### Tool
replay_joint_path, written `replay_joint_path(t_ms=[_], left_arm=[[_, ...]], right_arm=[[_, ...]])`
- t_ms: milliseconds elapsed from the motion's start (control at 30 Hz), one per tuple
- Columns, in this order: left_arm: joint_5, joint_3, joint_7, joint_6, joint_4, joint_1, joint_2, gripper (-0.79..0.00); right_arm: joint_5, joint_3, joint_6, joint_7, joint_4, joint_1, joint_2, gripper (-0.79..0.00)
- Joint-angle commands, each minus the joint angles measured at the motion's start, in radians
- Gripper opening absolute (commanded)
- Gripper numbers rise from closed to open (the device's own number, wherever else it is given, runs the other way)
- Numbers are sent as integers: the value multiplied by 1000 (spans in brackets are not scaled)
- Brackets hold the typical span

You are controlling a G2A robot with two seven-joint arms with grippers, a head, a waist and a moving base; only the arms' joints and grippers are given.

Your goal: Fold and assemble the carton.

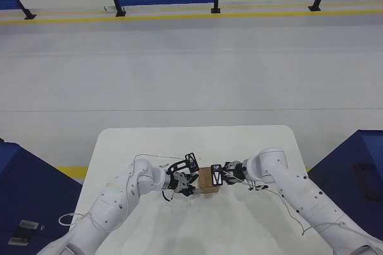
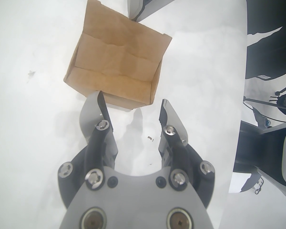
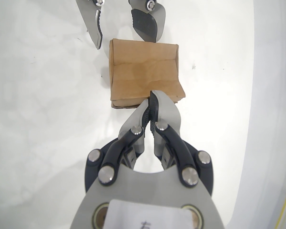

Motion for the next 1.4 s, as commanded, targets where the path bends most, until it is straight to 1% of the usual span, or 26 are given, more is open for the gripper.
replay_joint_path(t_ms=[0, 333, 500, 533, 733, 867, 1000, 1067, 1167, 1300, 1367], left_arm=[[0, 0, -2, 2, 0, -1, -1, -388], [-6, 0, -5, 2, 2, -3, -2, -376], [-6, -2, -4, 2, 2, -4, -2, -363], [-5, -3, -5, 3, 2, -4, -2, -360], [-5, -3, -4, 6, -4, -3, -2, -354], [-5, -2, -6, 8, -6, -2, -2, -354], [-3, -2, -5, 12, -11, 0, -2, -348], [-2, -3, -6, 14, -14, 2, -2, -348], [-1, -4, -9, 17, -18, 4, -1, -351], [-1, -6, -13, 20, -25, 6, 0, -351], [-1, -7, -12, 21, -27, 8, 0, -317]], right_arm=[[1, -1, -1, -4, 6, 1, -1, -785], [-4, -3, -6, 8, 37, 20, -6, -785], [11, 19, -36, 37, 21, 18, 1, -785], [24, 27, -49, 41, 14, 16, 3, -785], [125, 84, -49, 99, -38, 1, 28, -785], [165, 99, -47, 153, -51, -4, 36, -785], [253, 110, -48, 140, -41, -7, 35, -785], [298, 107, -43, 156, -25, -3, 32, -785], [354, 83, -19, 189, 2, 9, 23, -785], [392, 46, 13, 200, 45, 33, 7, -785], [399, 27, 28, 193, 64, 42, -1, -785]])
